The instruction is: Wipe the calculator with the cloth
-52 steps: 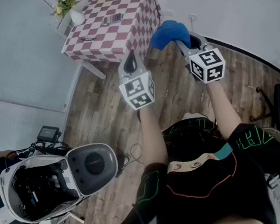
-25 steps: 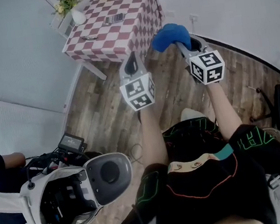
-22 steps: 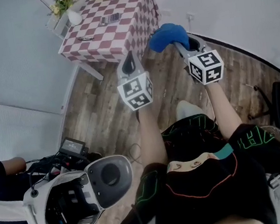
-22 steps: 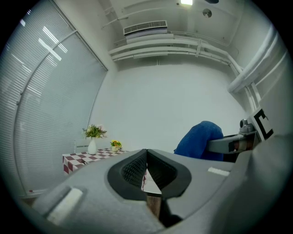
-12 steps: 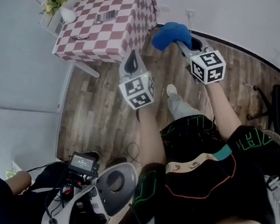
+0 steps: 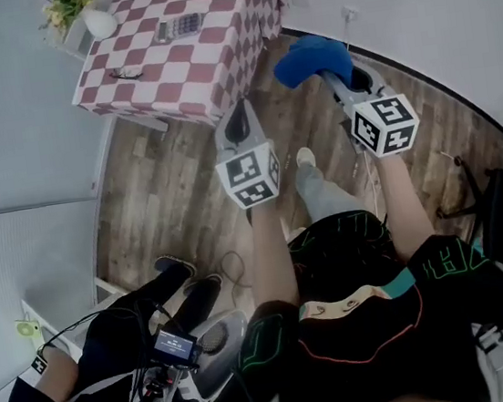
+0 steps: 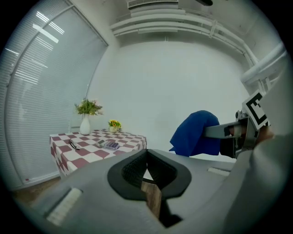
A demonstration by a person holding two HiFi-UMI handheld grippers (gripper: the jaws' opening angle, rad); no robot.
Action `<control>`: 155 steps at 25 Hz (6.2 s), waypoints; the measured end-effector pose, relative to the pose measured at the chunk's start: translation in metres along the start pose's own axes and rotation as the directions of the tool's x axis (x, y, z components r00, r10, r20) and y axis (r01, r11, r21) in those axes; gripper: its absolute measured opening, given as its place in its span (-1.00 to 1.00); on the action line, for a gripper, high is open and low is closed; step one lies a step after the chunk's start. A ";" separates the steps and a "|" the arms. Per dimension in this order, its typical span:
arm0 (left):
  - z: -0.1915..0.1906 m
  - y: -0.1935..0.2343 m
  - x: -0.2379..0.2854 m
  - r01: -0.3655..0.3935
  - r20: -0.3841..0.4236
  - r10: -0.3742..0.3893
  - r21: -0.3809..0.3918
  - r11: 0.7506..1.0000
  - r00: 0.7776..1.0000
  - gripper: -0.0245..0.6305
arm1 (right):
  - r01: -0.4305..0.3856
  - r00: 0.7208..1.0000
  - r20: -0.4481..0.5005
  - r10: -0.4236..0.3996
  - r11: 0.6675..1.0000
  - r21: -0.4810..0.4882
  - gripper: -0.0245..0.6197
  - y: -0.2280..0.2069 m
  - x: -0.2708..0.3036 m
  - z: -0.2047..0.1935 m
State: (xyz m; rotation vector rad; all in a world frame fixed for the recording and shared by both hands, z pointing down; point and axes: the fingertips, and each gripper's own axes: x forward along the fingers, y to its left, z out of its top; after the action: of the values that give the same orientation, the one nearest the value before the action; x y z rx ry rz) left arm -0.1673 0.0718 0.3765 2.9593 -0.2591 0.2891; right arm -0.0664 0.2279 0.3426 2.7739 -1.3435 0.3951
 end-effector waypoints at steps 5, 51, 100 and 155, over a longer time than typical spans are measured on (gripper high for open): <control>-0.017 0.011 0.062 -0.035 -0.075 0.034 -0.013 0.999 0.997 -0.90 | -0.012 0.998 -0.068 0.015 0.999 0.049 -0.61 -0.038 0.051 -0.023; 0.033 0.164 0.302 -0.352 -0.091 0.343 -0.121 0.928 0.935 -0.89 | -0.391 0.910 -0.172 0.376 0.919 -0.058 -0.61 -0.075 0.399 0.051; -0.033 0.260 0.241 -0.869 -0.240 0.875 -0.384 0.312 0.420 -0.89 | -0.823 0.129 -0.738 0.662 -0.343 -0.452 -0.61 0.162 0.501 -0.085; 0.074 0.234 0.212 -0.929 -0.031 0.971 -0.302 0.215 0.235 -0.89 | -0.988 -0.104 -0.519 0.848 -0.149 -0.046 -0.61 0.143 0.482 0.038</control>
State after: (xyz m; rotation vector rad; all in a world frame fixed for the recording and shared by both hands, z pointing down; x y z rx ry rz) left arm 0.0068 -0.2014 0.3807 2.0747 -2.0189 0.0881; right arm 0.1166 -0.2369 0.4112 0.6403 -2.6700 0.3964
